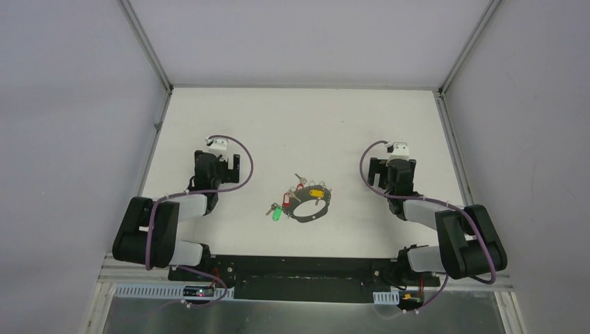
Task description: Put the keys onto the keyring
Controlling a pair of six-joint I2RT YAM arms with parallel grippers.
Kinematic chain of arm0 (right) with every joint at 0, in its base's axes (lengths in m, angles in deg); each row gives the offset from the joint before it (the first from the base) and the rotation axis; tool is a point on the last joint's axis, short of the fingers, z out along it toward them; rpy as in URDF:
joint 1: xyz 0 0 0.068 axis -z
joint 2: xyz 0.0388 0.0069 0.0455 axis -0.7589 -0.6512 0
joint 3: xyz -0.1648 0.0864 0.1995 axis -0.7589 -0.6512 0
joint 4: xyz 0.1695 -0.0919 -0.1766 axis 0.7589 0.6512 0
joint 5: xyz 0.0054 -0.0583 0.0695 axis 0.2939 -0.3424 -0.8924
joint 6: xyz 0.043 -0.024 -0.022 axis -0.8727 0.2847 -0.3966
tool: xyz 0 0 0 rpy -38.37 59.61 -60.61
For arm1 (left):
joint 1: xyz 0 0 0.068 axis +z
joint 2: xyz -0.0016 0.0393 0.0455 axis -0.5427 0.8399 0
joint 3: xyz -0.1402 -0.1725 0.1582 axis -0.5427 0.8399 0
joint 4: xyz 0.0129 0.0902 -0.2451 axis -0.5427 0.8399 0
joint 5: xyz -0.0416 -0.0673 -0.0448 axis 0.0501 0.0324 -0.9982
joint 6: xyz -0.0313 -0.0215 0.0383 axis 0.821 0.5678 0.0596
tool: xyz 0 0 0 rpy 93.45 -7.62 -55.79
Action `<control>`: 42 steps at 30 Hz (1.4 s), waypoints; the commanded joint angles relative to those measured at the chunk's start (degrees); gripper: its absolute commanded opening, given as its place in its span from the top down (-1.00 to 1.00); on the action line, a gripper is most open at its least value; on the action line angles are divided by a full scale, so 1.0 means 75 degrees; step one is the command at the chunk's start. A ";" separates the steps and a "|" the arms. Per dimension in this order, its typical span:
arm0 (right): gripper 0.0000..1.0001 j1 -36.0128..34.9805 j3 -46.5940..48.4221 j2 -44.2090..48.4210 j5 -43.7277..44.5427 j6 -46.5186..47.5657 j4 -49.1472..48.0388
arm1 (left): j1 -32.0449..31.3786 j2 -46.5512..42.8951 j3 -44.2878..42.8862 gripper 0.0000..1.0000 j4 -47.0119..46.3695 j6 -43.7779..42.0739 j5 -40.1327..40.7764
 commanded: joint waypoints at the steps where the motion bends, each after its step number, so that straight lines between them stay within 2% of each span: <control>1: -0.99 0.0327 0.0650 -0.0325 -0.0228 -0.0159 -0.1088 | 0.0350 0.0889 -0.0306 -0.98 -0.2225 -0.0305 -0.0604; 3: -0.99 0.0342 0.0682 -0.0360 -0.0551 -0.0035 -0.1073 | 0.0433 0.1425 0.0154 -0.98 -0.3534 -0.0367 -0.0772; 5: -0.99 0.0348 0.0632 -0.0322 -0.0751 0.0060 -0.1117 | 0.0452 0.1255 -0.0007 -0.98 -0.2871 -0.0350 -0.0919; 9: -1.00 0.0352 0.0537 -0.0236 -0.0901 0.0144 -0.1219 | 0.0560 0.1376 -0.0301 -0.98 -0.2431 -0.0173 -0.0891; 11: -1.00 0.0350 0.0509 -0.0212 -0.0875 0.0153 -0.1242 | 0.0558 0.1379 -0.0285 -0.93 -0.2543 -0.0178 -0.0783; 15: -1.00 0.0355 0.0493 -0.0201 -0.0897 0.0173 -0.1260 | 0.0552 0.1388 -0.0284 -0.98 -0.2511 -0.0174 -0.0783; 18: -1.00 0.0338 0.0435 -0.0160 -0.0985 0.0649 -0.1364 | 0.0550 0.1400 -0.0286 -0.98 -0.2527 -0.0169 -0.0785; 22: -1.00 0.0339 0.0535 -0.0576 -0.0682 0.1117 -0.1870 | 0.0559 0.1391 -0.0290 -0.98 -0.2504 -0.0171 -0.0785; 24: -1.00 0.0378 0.0529 -0.1223 -0.0472 0.1255 -0.2626 | 0.0555 0.1391 -0.0290 -0.98 -0.2512 -0.0169 -0.0785; 26: -1.00 0.0498 0.0687 -0.1275 -0.0108 0.0947 -0.2331 | 0.0558 0.1391 -0.0290 -0.98 -0.2512 -0.0161 -0.0788; 31: -1.00 0.0892 0.0255 -0.1267 -0.0498 0.0673 -0.3091 | 0.0552 0.1401 -0.0313 -0.98 -0.2494 -0.0169 -0.0802; 34: -0.99 0.1281 -0.0228 -0.1802 -0.1216 0.0520 -0.4630 | 0.0561 0.1402 -0.0314 -0.98 -0.2489 -0.0166 -0.0796; 36: -1.00 0.1340 0.0051 -0.1575 -0.1670 0.0573 -0.3589 | 0.0561 0.1402 -0.0314 -0.98 -0.2489 -0.0169 -0.0802; 42: -1.00 0.1487 0.0168 -0.1700 -0.1379 0.0310 -0.3591 | 0.0561 0.1402 -0.0314 -0.98 -0.2489 -0.0173 -0.0802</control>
